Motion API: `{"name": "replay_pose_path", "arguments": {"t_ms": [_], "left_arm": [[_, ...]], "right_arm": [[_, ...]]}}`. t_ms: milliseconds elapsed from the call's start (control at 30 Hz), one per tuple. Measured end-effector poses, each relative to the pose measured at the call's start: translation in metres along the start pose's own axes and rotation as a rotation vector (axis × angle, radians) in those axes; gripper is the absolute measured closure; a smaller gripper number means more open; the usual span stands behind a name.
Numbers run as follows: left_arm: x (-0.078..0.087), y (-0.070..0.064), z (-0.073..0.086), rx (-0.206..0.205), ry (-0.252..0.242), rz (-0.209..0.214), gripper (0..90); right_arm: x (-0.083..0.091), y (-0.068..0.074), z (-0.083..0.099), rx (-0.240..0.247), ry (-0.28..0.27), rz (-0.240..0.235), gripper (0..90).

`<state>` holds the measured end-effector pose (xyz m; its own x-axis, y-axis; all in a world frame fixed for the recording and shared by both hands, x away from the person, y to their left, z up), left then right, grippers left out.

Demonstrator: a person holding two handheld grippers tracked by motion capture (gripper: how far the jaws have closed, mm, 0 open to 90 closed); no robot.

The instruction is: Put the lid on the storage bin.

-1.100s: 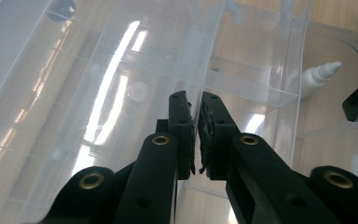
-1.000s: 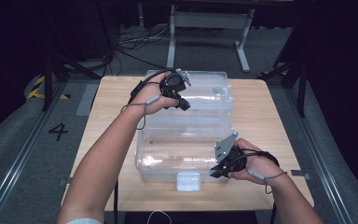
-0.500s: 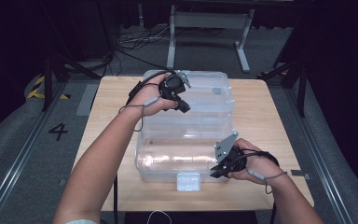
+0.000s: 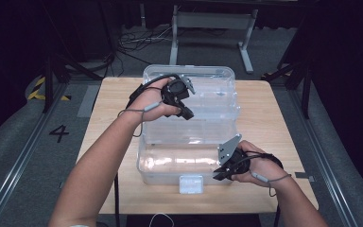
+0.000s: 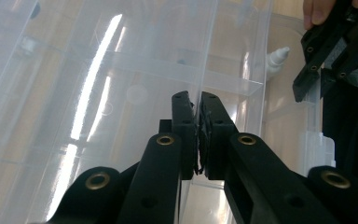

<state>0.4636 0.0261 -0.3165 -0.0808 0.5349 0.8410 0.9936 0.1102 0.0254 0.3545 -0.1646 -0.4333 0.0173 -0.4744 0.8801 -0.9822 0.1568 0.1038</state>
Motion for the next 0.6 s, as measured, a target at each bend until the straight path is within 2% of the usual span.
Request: {"name": "replay_pose_path", "arguments": {"t_ms": [333, 600], "left_arm": [[0.001, -0.008, -0.001, -0.01, 0.018, 0.023, 86.5], [0.001, -0.019, -0.003, -0.037, 0.049, 0.038, 86.9]], "right_arm": [[0.0, 0.0, 0.0, -0.001, 0.0, 0.001, 82.2], [0.0, 0.0, 0.0, 0.002, 0.003, 0.006, 82.2]]}}
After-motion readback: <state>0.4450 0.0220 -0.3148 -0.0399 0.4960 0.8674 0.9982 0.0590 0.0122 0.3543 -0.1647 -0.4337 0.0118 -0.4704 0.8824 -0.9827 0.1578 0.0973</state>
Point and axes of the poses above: each handheld gripper's, and its own axes: x roughly backward along the jaws, z roughly out of its underside, y roughly to its left, the point moved 4 cm from there along -x, roughly forward along the jaws, and after that the axes turned 8 degrees about -x, right-handed, at the moved point
